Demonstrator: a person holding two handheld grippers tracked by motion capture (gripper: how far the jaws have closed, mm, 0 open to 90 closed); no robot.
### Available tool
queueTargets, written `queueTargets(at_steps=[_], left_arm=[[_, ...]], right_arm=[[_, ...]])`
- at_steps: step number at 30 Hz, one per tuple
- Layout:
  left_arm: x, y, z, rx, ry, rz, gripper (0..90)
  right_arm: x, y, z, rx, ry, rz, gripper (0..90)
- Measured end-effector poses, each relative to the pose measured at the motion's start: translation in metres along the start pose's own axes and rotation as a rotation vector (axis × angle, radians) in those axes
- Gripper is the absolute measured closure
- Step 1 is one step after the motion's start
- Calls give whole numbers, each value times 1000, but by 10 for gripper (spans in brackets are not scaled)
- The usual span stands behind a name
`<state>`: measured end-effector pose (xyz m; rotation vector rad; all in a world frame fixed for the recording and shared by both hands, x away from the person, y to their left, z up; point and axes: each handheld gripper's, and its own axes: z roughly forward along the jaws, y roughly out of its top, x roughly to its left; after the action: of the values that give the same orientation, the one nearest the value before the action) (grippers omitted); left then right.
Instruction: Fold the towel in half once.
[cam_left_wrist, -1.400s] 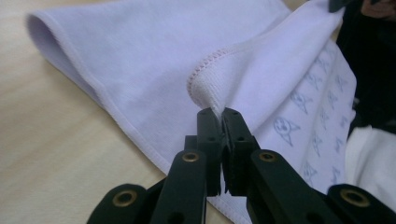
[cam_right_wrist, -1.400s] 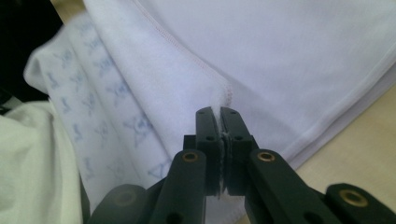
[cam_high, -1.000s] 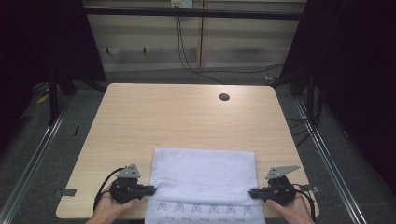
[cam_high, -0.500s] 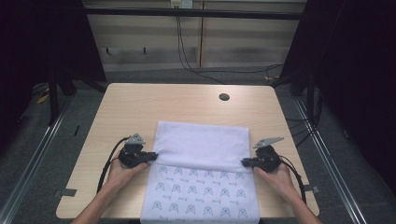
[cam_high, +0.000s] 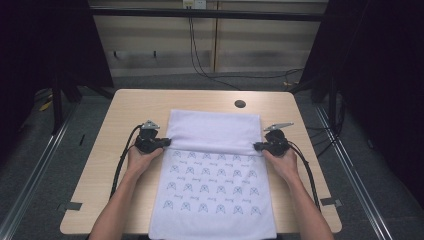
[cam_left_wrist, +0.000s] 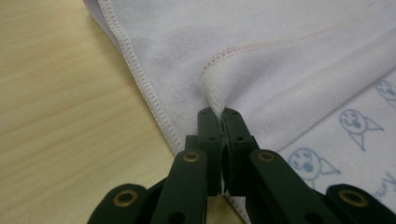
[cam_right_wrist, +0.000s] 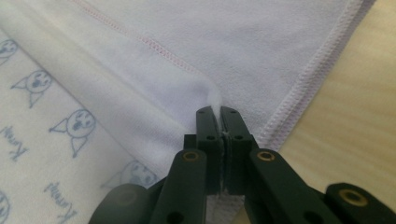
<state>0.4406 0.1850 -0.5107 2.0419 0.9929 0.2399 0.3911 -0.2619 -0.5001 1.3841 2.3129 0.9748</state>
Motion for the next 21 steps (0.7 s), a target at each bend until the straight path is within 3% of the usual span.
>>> queueTargets(at_steps=[3, 7, 10, 11, 14, 18, 21], left_arm=[[7, 3, 3, 0, 14, -20, 879], [11, 6, 4, -1, 23, -27, 878], [13, 5, -1, -2, 3, -61, 878], [14, 7, -5, -25, -17, -75, 878], [17, 14, -25, -132, -82, -111, 877], [9, 31, -56, -201, -109, -62, 877], [-6, 41, -82, -237, -96, -3, 877]], right_arm=[[-4, 12, 9, 11, -26, 12, 882], [-8, 18, 17, -19, -39, 32, 881], [-12, 18, 17, -39, -6, 52, 880], [-14, 19, 14, -59, 15, 62, 880], [-21, 27, -5, -128, 75, 57, 879], [-22, 45, -40, -220, 107, 37, 879], [-15, 56, -68, -294, 127, 8, 879]])
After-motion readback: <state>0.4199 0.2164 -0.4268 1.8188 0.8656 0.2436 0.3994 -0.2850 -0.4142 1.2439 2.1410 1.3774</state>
